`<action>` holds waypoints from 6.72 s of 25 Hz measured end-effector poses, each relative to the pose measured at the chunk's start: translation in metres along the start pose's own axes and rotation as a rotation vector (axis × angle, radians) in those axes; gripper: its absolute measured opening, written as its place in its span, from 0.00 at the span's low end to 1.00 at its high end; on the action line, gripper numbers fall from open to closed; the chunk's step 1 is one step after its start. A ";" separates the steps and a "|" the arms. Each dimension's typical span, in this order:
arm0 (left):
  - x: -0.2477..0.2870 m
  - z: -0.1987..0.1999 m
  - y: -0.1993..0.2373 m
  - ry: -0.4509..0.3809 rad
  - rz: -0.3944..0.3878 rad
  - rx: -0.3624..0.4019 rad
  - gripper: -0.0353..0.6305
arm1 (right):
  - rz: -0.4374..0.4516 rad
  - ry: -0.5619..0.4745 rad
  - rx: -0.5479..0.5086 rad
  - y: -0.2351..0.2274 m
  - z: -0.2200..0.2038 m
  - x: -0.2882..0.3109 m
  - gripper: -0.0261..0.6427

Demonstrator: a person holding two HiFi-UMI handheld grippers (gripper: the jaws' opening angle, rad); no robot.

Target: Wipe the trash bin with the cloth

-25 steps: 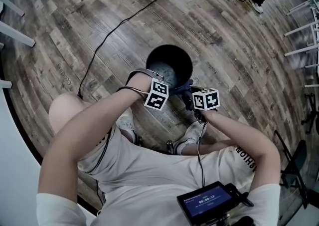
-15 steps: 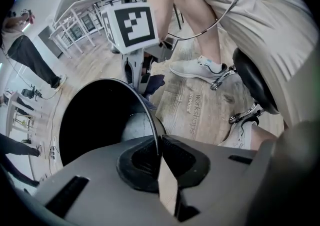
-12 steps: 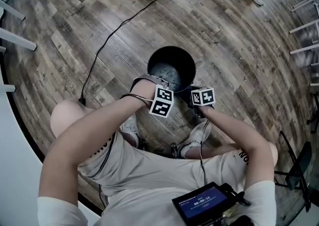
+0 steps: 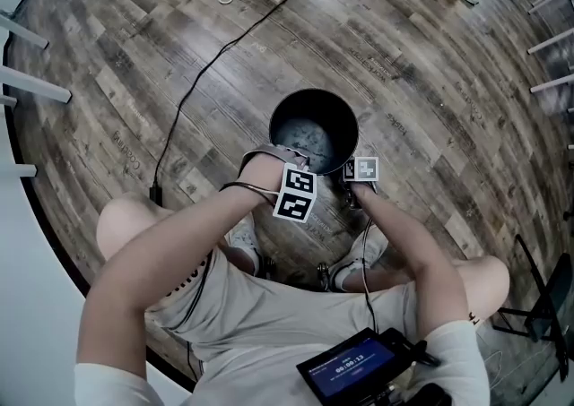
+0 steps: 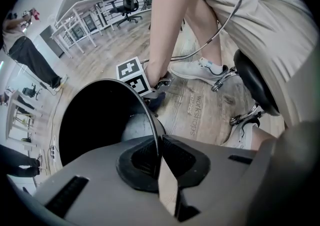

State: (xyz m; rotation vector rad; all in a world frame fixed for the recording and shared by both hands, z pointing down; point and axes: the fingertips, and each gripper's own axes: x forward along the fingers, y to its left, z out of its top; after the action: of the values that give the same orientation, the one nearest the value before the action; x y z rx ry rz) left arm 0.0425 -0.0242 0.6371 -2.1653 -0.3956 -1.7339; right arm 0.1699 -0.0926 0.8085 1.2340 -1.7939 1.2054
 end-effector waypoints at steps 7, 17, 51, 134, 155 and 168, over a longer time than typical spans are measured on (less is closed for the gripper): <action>-0.001 0.000 -0.001 -0.006 0.037 0.000 0.10 | 0.042 0.028 0.019 0.015 -0.002 -0.028 0.13; -0.011 -0.025 0.006 0.078 0.054 0.060 0.25 | 0.070 0.032 -0.035 0.042 0.015 -0.144 0.13; 0.002 -0.003 0.002 0.064 0.041 -0.041 0.10 | 0.179 -0.031 -0.070 0.045 0.010 -0.059 0.13; -0.004 -0.025 -0.002 0.107 0.058 0.071 0.23 | 0.056 0.017 0.027 0.028 0.021 -0.124 0.13; 0.004 -0.026 -0.010 0.133 0.047 0.107 0.13 | 0.199 -0.017 -0.040 0.096 0.030 -0.158 0.13; 0.004 -0.010 -0.008 0.068 0.022 0.095 0.10 | 0.166 0.023 -0.077 0.062 0.011 -0.086 0.13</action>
State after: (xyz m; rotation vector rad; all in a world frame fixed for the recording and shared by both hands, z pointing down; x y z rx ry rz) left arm 0.0311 -0.0217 0.6437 -2.0315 -0.4264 -1.7355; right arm 0.1424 -0.0641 0.7098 1.0407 -1.9384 1.2234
